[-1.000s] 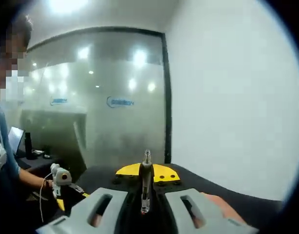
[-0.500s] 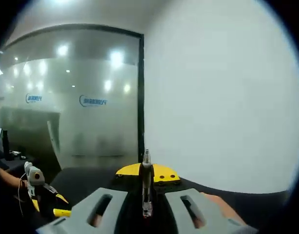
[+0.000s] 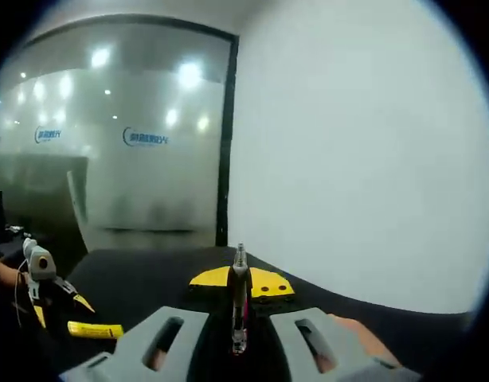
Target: Pick up pens and glue sticks and place them into the holder.
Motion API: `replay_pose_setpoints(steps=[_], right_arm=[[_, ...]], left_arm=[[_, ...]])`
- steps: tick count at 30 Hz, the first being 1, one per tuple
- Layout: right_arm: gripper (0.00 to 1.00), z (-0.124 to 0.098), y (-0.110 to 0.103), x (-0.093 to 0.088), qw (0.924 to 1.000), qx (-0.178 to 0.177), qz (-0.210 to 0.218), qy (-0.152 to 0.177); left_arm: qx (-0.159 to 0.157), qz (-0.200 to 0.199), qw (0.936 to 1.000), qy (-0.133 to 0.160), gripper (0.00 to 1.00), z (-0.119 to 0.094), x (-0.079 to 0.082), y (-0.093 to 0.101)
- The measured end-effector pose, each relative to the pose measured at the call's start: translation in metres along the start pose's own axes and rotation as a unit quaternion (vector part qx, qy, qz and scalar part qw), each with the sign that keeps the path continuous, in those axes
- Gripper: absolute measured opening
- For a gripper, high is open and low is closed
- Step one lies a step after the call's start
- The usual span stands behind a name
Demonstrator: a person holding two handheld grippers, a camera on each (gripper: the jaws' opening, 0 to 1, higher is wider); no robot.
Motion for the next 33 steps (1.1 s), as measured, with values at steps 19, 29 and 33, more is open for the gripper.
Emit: replay_pose_setpoints(steps=[19,29,33], right_arm=[[0.04,-0.004,-0.008,-0.019,0.9972,0.023,0.009,-0.070],[0.05,-0.014,-0.006,-0.012,0.9980,0.019,0.014,-0.058],[0.05,-0.018,-0.004,-0.005,0.9985,0.020,0.011,-0.051]], left_arm=[[0.002,-0.001,1.0000,-0.001,0.76,0.002,-0.003,0.006],[0.004,0.000,1.0000,-0.003,0.76,0.002,-0.003,0.006],[0.005,-0.001,1.0000,-0.005,0.76,0.002,-0.003,0.006]])
Point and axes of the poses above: the point that each gripper's makers call its tool centre point, and the gripper's own axes: z roughly forward along the fingers, y roughly to its right, x roughly out of its top, the point moved 10 cm from there along -z, roughly backward along the fingers, and after that the axes turned 7 degrees about -z, right-handed, at the moved point
